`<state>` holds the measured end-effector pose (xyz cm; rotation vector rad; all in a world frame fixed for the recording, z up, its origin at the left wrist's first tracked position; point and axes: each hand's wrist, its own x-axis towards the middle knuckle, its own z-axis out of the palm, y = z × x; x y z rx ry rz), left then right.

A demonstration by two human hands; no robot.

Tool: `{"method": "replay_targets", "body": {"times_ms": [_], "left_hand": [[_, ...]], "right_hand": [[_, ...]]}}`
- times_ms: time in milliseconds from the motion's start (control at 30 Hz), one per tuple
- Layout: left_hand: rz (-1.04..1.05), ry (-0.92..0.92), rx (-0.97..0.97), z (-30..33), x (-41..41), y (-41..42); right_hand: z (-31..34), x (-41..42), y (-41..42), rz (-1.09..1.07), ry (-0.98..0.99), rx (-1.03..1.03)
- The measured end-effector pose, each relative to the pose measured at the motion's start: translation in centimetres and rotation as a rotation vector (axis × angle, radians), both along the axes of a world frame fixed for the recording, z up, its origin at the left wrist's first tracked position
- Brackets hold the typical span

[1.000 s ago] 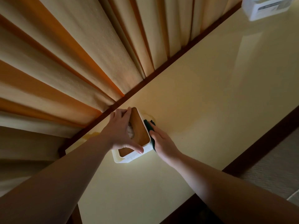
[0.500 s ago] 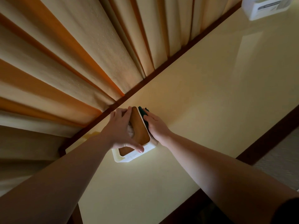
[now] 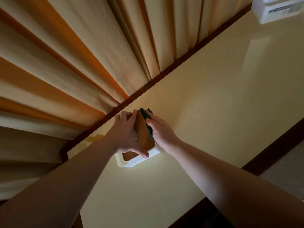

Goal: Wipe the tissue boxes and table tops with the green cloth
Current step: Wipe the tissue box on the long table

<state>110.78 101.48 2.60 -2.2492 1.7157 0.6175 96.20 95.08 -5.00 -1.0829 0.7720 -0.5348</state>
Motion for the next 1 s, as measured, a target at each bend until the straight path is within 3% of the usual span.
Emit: {"method": "replay_targets", "body": {"times_ms": [267, 467, 667, 833, 1000], "left_hand": [[0.009, -0.007, 0.008, 0.0, -0.1, -0.1], [0.009, -0.013, 0.011, 0.0, -0.1, -0.1], [-0.007, 0.007, -0.008, -0.1, 0.1, 0.0], [0.001, 0.002, 0.005, -0.1, 0.1, -0.1], [0.008, -0.007, 0.019, -0.3, 0.1, -0.2]], "right_hand": [[-2.4, -0.6, 0.9, 0.011, 0.092, 0.034], [-1.4, -4.0, 4.5, -0.014, 0.017, 0.081], [1.3, -0.7, 0.9, 0.028, 0.019, -0.046], [-0.1, 1.3, -1.5, 0.024, 0.074, 0.024], [-2.3, -1.0, 1.2, 0.034, 0.112, 0.024]]}}
